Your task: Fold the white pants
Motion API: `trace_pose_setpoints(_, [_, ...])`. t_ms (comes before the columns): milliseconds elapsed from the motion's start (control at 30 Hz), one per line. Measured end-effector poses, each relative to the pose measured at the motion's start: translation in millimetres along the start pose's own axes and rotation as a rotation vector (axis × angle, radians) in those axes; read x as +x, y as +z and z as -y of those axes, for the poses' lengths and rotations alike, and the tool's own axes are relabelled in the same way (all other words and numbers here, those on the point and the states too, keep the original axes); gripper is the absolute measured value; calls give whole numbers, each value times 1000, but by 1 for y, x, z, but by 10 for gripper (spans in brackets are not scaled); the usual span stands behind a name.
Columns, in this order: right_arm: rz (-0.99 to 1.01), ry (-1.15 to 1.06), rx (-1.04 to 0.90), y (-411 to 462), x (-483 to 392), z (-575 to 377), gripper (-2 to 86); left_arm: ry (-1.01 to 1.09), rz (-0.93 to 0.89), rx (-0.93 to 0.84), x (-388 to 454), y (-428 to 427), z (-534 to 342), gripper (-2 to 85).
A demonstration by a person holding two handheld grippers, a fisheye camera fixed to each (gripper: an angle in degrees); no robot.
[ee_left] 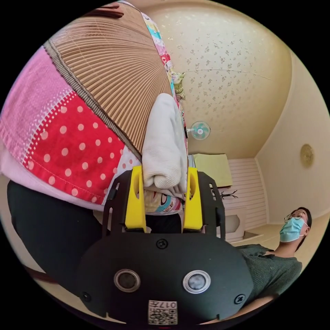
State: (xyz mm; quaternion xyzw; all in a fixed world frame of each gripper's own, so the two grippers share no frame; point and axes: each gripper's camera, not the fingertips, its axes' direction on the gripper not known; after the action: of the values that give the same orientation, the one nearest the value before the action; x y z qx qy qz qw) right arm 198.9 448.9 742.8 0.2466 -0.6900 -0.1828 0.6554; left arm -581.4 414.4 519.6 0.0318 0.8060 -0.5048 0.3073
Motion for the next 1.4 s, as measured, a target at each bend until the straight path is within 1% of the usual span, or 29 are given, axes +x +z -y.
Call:
trace_pose_setpoints(67, [-99, -21, 96, -14, -13, -13, 78, -18, -57, 56, -5, -4, -11, 159])
trace_pose_setpoints(133, [-302, -93, 276, -30, -49, -31, 43, -36, -31, 84, -5, -7, -18, 124])
trace_pose_setpoints(200, [-392, -152, 367, -28, -68, -37, 25, 51, -168, 62, 5, -10, -17, 111])
trace_pose_setpoints(233, [-412, -165, 350, -17, -69, -31, 19, 146, -234, 48, 23, -14, -16, 105])
trace_pose_setpoints(267, [-422, -163, 316, -7, -66, -25, 16, 268, -233, 35, 50, -17, -18, 101])
trace_pose_setpoints(300, [-428, -120, 197, 19, -53, -9, 12, 324, -231, 22, 65, -18, -18, 101])
trace_pose_setpoints(333, [-373, -84, 111, 44, -43, 1, 10, 406, -237, 3, 92, -19, -17, 100])
trace_pose_setpoints(433, [-304, -125, 126, 83, -62, 2, 6, 512, -275, 27, 148, -8, -16, 99])
trace_pose_setpoints(500, [-306, -185, 91, 112, -82, 9, 6, 618, -245, 8, 188, 10, -22, 98])
trace_pose_setpoints(567, [-274, -238, 7, 134, -97, 19, 6, 793, -148, -45, 247, 53, -45, 99])
trace_pose_setpoints(600, [-245, -265, -39, 138, -105, 24, 6, 834, -135, -62, 260, 67, -53, 99])
trace_pose_setpoints(667, [-234, -290, -29, 127, -111, 21, 6, 920, -143, -165, 290, 135, -78, 108])
trace_pose_setpoints(700, [-233, -285, 13, 112, -108, 12, 6, 922, -159, -204, 292, 155, -84, 112])
trace_pose_setpoints(767, [-210, -243, 72, 81, -92, -4, 6, 897, -219, -378, 290, 227, -104, 118])
trace_pose_setpoints(833, [-165, -171, 141, 30, -59, -37, 7, 899, -269, -433, 276, 256, -118, 106])
trace_pose_setpoints(900, [-159, -123, 188, -11, -37, -67, 8, 875, -250, -431, 251, 270, -126, 101])
trace_pose_setpoints(1000, [-222, -39, 276, -77, -14, -115, 12, 755, -65, -406, 191, 286, -126, 123])
trace_pose_setpoints(1033, [-259, 0, 338, -104, -10, -132, 14, 686, 36, -400, 163, 293, -125, 130])
trace_pose_setpoints(1067, [-272, 12, 377, -118, -10, -139, 16, 607, 158, -429, 134, 303, -125, 124])
trace_pose_setpoints(1100, [-280, 15, 468, -144, -11, -151, 21, 565, 231, -456, 120, 310, -126, 121])
trace_pose_setpoints(1133, [-270, -6, 550, -166, -16, -157, 29, 500, 362, -531, 91, 326, -129, 105])
trace_pose_setpoints(1167, [-264, -19, 588, -176, -18, -157, 33, 481, 381, -552, 69, 333, -134, 91])
trace_pose_setpoints(1200, [-255, -39, 644, -192, -24, -152, 53, 471, 371, -536, 62, 332, -136, 84])
trace_pose_setpoints(1267, [-256, -42, 663, -207, -29, -129, 111, 421, 338, -485, 40, 324, -136, 73])
trace_pose_setpoints(1300, [-276, -20, 628, -211, -30, -106, 148, 411, 340, -467, 36, 322, -136, 85])
trace_pose_setpoints(1333, [-295, 19, 573, -212, -26, -80, 176, 390, 343, -405, 28, 315, -135, 109])
trace_pose_setpoints(1367, [-297, 39, 546, -211, -22, -67, 173, 354, 362, -334, 19, 308, -135, 137])
trace_pose_setpoints(1400, [-276, 78, 473, -207, -11, -41, 168, 339, 370, -312, 15, 306, -135, 151])
